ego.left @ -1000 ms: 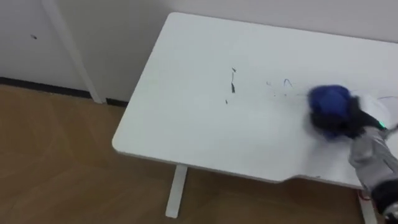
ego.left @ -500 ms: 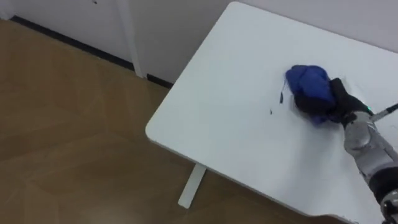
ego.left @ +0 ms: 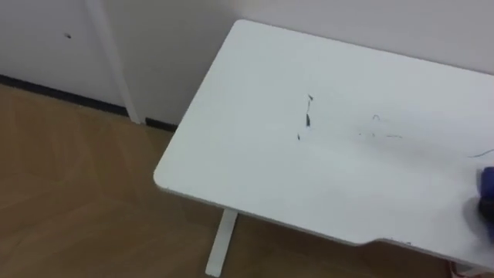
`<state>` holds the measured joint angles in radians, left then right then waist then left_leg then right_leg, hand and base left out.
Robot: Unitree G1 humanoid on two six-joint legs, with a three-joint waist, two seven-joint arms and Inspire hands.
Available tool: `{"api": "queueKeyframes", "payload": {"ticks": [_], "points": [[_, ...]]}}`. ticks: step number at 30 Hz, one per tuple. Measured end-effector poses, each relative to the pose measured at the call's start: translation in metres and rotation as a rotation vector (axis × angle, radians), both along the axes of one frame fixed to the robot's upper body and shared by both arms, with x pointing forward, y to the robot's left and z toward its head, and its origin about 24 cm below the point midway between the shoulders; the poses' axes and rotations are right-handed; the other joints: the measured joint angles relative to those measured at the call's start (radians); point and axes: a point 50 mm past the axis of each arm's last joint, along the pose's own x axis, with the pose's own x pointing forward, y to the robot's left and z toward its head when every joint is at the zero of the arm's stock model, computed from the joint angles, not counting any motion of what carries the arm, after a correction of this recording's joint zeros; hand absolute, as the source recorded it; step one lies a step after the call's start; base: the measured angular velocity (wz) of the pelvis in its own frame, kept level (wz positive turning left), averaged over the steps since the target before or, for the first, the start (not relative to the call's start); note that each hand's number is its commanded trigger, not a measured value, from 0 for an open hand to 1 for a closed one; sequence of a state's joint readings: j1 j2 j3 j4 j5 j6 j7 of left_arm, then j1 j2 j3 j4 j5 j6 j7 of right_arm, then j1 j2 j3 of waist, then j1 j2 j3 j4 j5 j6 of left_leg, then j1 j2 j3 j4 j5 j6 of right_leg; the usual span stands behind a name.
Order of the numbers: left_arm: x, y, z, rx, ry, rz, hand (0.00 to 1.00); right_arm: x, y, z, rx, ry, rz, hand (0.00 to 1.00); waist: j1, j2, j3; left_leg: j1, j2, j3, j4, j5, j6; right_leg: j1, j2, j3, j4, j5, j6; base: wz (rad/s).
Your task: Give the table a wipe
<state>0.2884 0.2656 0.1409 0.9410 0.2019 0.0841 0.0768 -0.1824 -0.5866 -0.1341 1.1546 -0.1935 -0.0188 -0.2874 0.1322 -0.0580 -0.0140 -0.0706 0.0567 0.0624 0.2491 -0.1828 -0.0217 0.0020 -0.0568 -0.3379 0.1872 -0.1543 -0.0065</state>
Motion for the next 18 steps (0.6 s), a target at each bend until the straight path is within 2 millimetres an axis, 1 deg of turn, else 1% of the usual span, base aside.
{"api": "queueKeyframes", "payload": {"ticks": [1, 3, 4, 5, 6, 7, 8, 9, 10, 11, 12, 13, 14, 15, 16, 17, 18], "points": [[0.0, -0.002, -0.001, -0.004, 0.001, 0.0, 0.0, 0.004, 0.001, 0.001, -0.011, 0.002, 0.007, 1.0, 0.011, 0.003, 0.0021, 0.007, 0.002, 0.012, -0.005, 0.001, -0.001, -0.002, 0.003, 0.013, 0.0, 0.0, -0.001, -0.49], [-0.003, -0.012, -0.005, -0.039, 0.015, -0.006, 0.0, 0.034, 0.015, 0.009, -0.039, -0.012, 0.057, 1.0, 0.023, 0.018, 0.005, 0.014, 0.009, 0.047, -0.013, 0.002, -0.002, -0.018, 0.007, 0.045, 0.004, 0.007, -0.005, -0.51], [-0.005, -0.015, -0.006, -0.046, 0.024, -0.012, 0.0, 0.043, 0.02, 0.012, -0.042, -0.023, 0.079, 1.0, 0.027, 0.02, 0.0063, 0.013, 0.012, 0.057, -0.013, 0.003, -0.002, -0.024, 0.01, 0.055, 0.004, 0.01, -0.007, -0.6], [-0.004, -0.02, -0.008, -0.061, 0.027, -0.029, 0.0, 0.067, 0.037, 0.018, -0.056, -0.038, 0.156, 1.0, 0.047, 0.019, 0.0061, 0.013, 0.02, 0.079, -0.017, 0.004, -0.004, -0.042, 0.018, 0.083, 0.009, 0.019, -0.013, -0.64], [-0.005, -0.025, -0.01, -0.075, 0.035, -0.025, 0.0, 0.093, 0.057, 0.025, -0.059, -0.058, 0.251, 1.0, 0.053, 0.023, 0.0143, 0.013, 0.022, 0.08, -0.018, 0.004, -0.005, -0.055, 0.024, 0.102, 0.018, 0.023, -0.017, -0.57], [-0.003, -0.027, -0.012, -0.082, 0.033, -0.026, 0.0, 0.104, 0.067, 0.029, -0.06, -0.072, 0.294, 1.0, 0.056, 0.024, 0.0194, 0.013, 0.023, 0.081, -0.018, 0.005, -0.006, -0.058, 0.025, 0.104, 0.02, 0.025, -0.019, -0.26], [0.001, -0.03, -0.012, -0.099, 0.025, -0.036, 0.0, 0.125, 0.087, 0.038, -0.072, -0.084, 0.401, 1.0, 0.064, 0.025, 0.0241, 0.013, 0.024, 0.083, -0.018, 0.009, -0.01, -0.068, 0.026, 0.106, 0.025, 0.025, -0.02, -0.04], [0.007, -0.032, -0.012, -0.112, 0.013, -0.045, 0.0, 0.142, 0.104, 0.05, -0.102, -0.094, 0.511, 1.0, 0.076, 0.025, 0.0337, 0.013, 0.024, 0.082, -0.022, 0.012, -0.012, -0.075, 0.026, 0.107, 0.032, 0.023, -0.023, 0.0], [0.008, -0.032, -0.012, -0.116, 0.01, -0.047, 0.0, 0.149, 0.112, 0.055, -0.121, -0.097, 0.562, 1.0, 0.084, 0.025, 0.0364, 0.012, 0.024, 0.081, -0.024, 0.012, -0.012, -0.076, 0.027, 0.107, 0.032, 0.021, -0.023, 0.05], [0.009, -0.032, -0.012, -0.116, 0.006, -0.046, 0.0, 0.153, 0.119, 0.059, -0.14, -0.099, 0.617, 1.0, 0.103, 0.024, 0.037, 0.013, 0.024, 0.081, -0.026, 0.012, -0.012, -0.077, 0.025, 0.105, 0.034, 0.017, -0.022, 0.18], [0.007, -0.031, -0.012, -0.116, 0.013, -0.042, 0.0, 0.154, 0.122, 0.059, -0.136, -0.105, 0.637, 1.0, 0.122, 0.022, 0.0375, 0.018, 0.019, 0.079, -0.026, 0.011, -0.012, -0.077, 0.019, 0.099, 0.044, 0.005, -0.018, 0.23], [0.005, -0.031, -0.012, -0.115, 0.02, -0.039, 0.0, 0.154, 0.122, 0.058, -0.131, -0.099, 0.639, 1.0, 0.129, 0.02, 0.038, 0.02, 0.017, 0.078, -0.024, 0.009, -0.01, -0.077, 0.012, 0.089, 0.057, -0.004, -0.015, 0.36], [0.002, -0.03, -0.012, -0.111, 0.031, -0.032, 0.0, 0.15, 0.12, 0.053, -0.126, -0.083, 0.633, 1.0, 0.136, 0.017, 0.0381, 0.021, 0.011, 0.078, -0.011, 0.002, -0.005, -0.085, -0.002, 0.078, 0.099, -0.023, -0.009, 0.31], [-0.004, -0.029, -0.013, -0.109, 0.052, -0.021, 0.0, 0.143, 0.116, 0.046, -0.119, -0.069, 0.618, 1.0, 0.138, 0.01, 0.0409, 0.028, 0.005, 0.081, -0.001, -0.001, -0.003, -0.095, -0.027, 0.058, 0.159, -0.041, -0.005, 0.28], [-0.006, -0.028, -0.013, -0.106, 0.062, -0.018, 0.0, 0.137, 0.113, 0.041, -0.115, -0.058, 0.606, 1.0, 0.138, 0.006, 0.041, 0.031, 0.004, 0.089, 0.011, -0.002, 0.0, -0.102, -0.039, 0.051, 0.189, -0.045, -0.003, 0.18], [-0.008, -0.026, -0.013, -0.102, 0.069, -0.017, 0.0, 0.124, 0.107, 0.029, -0.09, -0.042, 0.577, 1.0, 0.138, 0.0, 0.0422, 0.04, 0.012, 0.107, 0.029, -0.005, 0.005, -0.114, -0.057, 0.029, 0.248, -0.044, 0.0, 0.13], [-0.008, -0.024, -0.012, -0.098, 0.065, -0.018, 0.0, 0.111, 0.1, 0.019, -0.054, -0.039, 0.528, 1.0, 0.136, 0.007, 0.0424, 0.048, 0.029, 0.128, 0.044, -0.02, 0.018, -0.121, -0.069, 0.002, 0.3, -0.035, 0.015, 0.12]]}}
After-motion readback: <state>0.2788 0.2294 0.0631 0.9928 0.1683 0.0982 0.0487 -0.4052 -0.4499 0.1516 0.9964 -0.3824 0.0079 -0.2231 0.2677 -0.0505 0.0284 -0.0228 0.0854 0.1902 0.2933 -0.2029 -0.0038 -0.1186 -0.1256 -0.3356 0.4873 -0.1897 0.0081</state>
